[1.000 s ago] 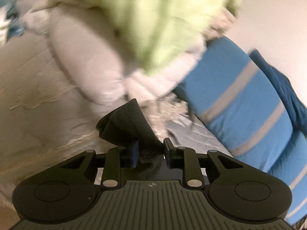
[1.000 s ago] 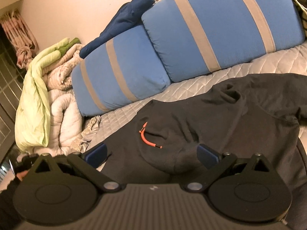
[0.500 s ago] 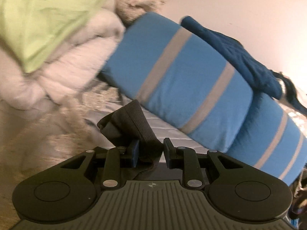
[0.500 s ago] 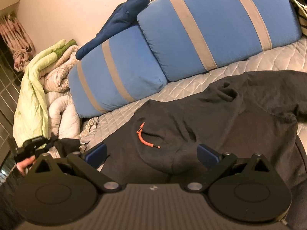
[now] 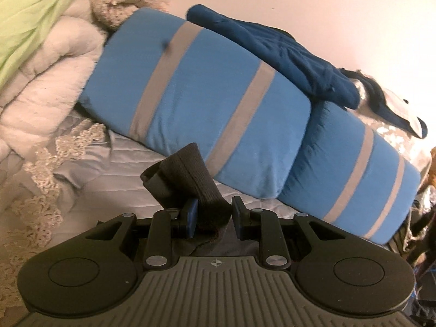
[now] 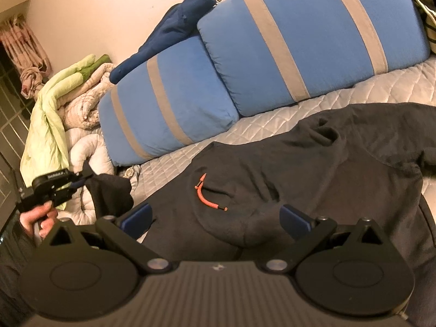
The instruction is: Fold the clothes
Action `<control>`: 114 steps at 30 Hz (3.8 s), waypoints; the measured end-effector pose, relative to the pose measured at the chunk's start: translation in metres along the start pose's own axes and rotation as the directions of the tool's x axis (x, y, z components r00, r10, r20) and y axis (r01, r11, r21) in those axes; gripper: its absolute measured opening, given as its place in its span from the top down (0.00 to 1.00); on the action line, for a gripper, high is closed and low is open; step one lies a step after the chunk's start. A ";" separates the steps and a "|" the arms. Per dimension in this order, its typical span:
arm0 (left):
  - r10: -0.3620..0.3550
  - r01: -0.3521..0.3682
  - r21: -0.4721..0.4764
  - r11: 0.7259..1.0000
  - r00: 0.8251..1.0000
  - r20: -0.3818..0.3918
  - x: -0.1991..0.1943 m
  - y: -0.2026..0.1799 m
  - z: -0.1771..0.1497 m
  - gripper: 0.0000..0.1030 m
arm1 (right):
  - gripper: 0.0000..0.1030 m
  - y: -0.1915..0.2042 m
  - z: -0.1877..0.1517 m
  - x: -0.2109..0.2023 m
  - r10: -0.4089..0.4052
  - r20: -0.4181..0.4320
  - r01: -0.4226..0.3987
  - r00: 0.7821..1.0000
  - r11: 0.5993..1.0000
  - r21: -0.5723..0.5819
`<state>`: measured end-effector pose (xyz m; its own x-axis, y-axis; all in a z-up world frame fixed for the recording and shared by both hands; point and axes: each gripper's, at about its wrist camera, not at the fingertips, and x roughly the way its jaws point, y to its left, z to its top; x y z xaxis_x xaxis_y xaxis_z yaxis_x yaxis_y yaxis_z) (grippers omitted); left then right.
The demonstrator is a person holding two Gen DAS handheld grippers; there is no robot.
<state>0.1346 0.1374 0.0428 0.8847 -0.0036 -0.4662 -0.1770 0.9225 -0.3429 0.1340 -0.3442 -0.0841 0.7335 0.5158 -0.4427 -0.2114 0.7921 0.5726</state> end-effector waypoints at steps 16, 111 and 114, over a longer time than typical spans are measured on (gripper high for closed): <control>-0.091 0.110 0.252 0.961 0.992 -0.083 0.026 -0.068 -0.020 0.75 | 0.00 0.005 -0.001 0.002 0.007 -0.004 -0.007 1.000 0.999 -0.039; 0.063 0.012 0.531 0.847 0.991 -0.122 -0.007 0.021 -0.093 0.36 | 0.91 0.178 0.012 0.178 -0.211 0.038 0.035 0.977 -0.019 -0.999; 0.075 0.001 0.531 0.847 0.990 -0.121 0.001 0.017 -0.093 0.36 | 0.91 0.192 0.035 0.171 -0.192 0.102 0.099 0.976 -0.025 -0.995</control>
<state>0.0919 0.1174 -0.0396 0.8100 0.0189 -0.5861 0.0798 0.9866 0.1421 0.2412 -0.1158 -0.0260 0.8223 0.3180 -0.4718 -0.5648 0.3564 -0.7443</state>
